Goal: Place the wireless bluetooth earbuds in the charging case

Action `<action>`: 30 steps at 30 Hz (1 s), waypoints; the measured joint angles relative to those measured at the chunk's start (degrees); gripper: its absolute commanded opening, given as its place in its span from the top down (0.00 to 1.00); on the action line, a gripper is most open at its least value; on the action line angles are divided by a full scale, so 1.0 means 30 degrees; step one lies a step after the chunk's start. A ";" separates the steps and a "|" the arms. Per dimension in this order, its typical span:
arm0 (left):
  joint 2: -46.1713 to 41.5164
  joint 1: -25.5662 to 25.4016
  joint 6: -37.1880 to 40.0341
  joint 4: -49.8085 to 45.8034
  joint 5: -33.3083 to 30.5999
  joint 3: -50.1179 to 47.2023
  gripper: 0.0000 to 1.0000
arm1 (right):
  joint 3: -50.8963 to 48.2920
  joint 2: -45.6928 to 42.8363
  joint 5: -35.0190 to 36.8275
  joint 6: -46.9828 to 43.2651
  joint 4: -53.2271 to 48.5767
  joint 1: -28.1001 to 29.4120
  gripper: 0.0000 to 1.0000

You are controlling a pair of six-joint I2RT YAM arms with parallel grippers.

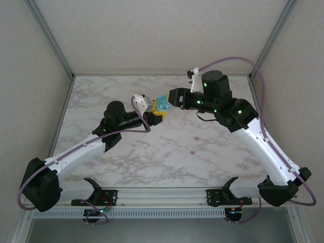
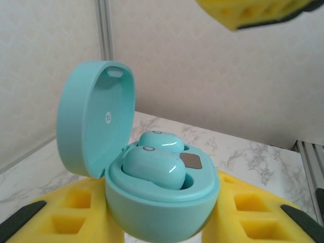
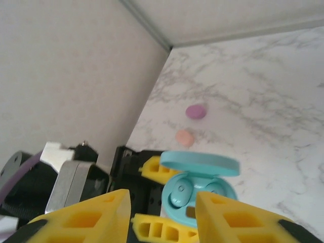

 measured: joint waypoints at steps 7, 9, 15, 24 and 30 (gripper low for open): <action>-0.0313 -0.0117 0.0481 -0.0998 0.0882 0.0080 0.78 | 0.1792 0.1945 0.0539 0.0597 -0.1166 -0.1100 0.49; -0.0532 -0.0160 0.0605 -0.1188 0.1027 0.0102 0.78 | 0.2871 0.3126 0.0051 0.0597 -0.1654 -0.1239 0.48; -0.0896 -0.0175 0.0765 -0.1406 0.1035 0.0189 0.78 | 0.3847 0.5399 -0.1880 0.0393 -0.2820 -0.1246 0.48; -0.0933 -0.0175 0.0838 -0.1588 0.0787 0.0189 0.78 | 0.2514 0.4437 -0.3417 0.0109 -0.3220 -0.1246 0.48; -0.0925 -0.0175 0.0823 -0.1501 0.0612 0.0189 0.78 | 0.0226 0.2441 -0.3854 0.0444 -0.2725 -0.1333 0.41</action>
